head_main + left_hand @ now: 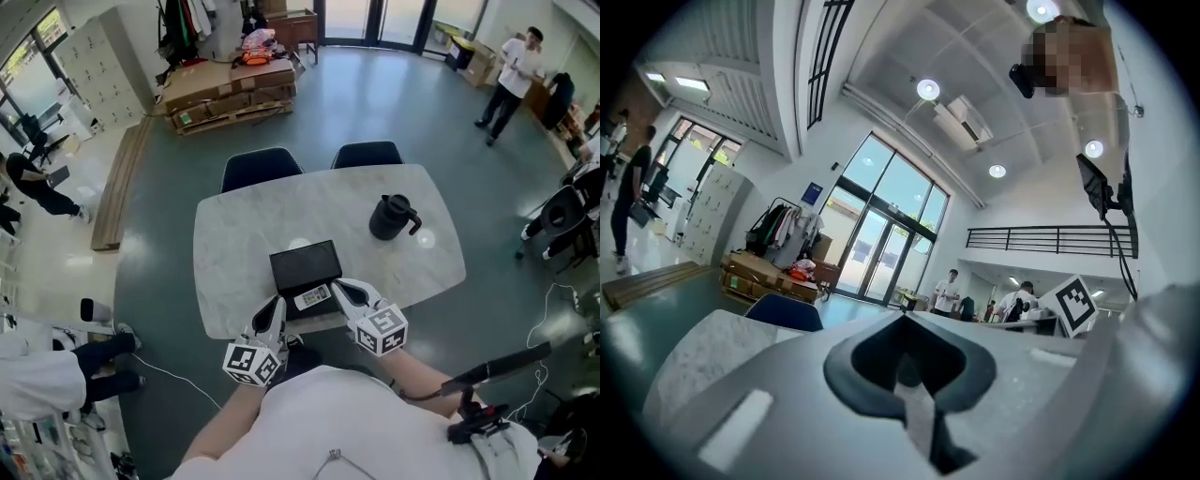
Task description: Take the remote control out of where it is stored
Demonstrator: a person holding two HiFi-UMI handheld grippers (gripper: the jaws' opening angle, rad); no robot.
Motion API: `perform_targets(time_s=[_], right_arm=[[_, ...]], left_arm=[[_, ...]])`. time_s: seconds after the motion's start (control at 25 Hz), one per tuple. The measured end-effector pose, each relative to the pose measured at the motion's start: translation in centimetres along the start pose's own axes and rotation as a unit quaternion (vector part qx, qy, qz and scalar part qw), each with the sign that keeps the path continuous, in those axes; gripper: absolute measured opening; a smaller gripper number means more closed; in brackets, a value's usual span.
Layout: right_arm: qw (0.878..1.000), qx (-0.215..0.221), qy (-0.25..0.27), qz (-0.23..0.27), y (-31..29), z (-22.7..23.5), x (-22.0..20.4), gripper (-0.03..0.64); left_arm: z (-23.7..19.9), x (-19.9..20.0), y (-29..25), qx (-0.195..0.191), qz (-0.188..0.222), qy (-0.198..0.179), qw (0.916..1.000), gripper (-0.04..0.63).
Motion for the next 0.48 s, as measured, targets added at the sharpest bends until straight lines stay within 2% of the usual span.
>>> perform_targets(time_s=[0.2,0.48], right_arm=[[0.999,-0.003,0.04,-0.037,-3.3,0.3,-0.7,0.026],[0.985,0.007,0.103,-0.137,-7.9,3.7,-5.7,0.044]], left_arm=[[-3.2,-0.6,-2.1,-0.02,-0.034,-0.003,0.9992,0.001],[-5.5,-4.7,-5.1,-0.03,-0.121,-0.046,0.9911,0.002]])
Point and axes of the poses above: the fingertips, and each gripper's own axes: y backward along the fingers, z to its right, x out of its top, the point moved 8 cm from there along y, backward along the fingers, and after that the axes turned 10 degrees about -y, right-handed, at the moved point
